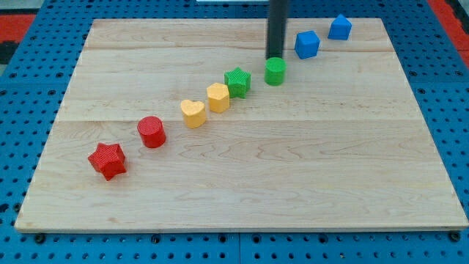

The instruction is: Slightly move the blue cube towards up

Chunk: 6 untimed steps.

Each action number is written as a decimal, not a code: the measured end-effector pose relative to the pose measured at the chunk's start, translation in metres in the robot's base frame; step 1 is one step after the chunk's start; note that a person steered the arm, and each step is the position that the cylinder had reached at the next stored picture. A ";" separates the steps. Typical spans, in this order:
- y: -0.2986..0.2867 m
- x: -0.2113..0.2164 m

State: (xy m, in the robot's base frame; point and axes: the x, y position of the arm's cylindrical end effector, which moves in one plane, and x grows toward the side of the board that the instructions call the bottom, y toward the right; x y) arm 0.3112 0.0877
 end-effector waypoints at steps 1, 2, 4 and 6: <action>0.026 0.034; 0.024 0.053; 0.044 -0.023; 0.016 0.014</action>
